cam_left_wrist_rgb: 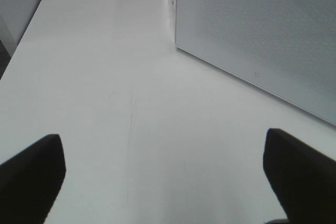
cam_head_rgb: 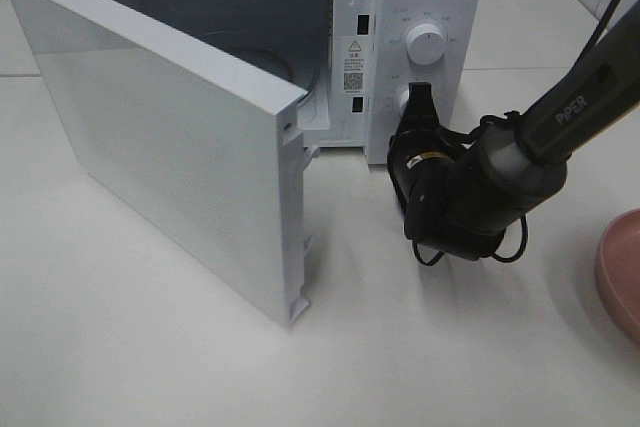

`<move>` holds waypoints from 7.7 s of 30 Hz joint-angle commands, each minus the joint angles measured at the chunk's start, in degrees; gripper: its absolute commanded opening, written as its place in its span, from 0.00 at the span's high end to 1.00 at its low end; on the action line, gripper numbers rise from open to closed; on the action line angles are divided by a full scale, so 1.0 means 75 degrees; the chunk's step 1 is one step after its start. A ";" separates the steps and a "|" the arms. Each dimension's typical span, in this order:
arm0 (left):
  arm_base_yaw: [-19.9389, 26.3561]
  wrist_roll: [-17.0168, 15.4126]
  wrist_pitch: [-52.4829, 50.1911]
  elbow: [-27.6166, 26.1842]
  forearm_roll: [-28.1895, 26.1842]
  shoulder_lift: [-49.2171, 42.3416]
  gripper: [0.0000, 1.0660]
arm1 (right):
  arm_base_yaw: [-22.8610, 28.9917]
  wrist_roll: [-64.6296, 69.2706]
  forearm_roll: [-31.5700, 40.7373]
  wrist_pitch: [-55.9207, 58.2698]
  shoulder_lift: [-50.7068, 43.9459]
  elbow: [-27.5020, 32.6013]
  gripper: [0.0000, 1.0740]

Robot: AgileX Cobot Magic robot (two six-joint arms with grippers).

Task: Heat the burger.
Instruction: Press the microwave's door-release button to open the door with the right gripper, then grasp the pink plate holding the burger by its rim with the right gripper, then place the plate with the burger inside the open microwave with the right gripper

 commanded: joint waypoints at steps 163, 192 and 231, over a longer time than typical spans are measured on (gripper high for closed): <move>0.0008 -0.0038 -0.0107 0.0031 -0.0023 -0.0145 0.12 | -0.3827 -0.8243 -0.7662 1.1627 -0.3522 0.1788 0.81; 0.0008 -0.0038 -0.0107 0.0031 -0.0023 -0.0145 0.12 | -0.2338 -0.4920 -1.0359 1.2934 -0.3705 0.1788 1.00; 0.0008 -0.0038 -0.0107 0.0031 -0.0023 -0.0145 0.12 | 0.0817 -0.4133 -1.0611 1.5134 -0.5989 0.2697 1.00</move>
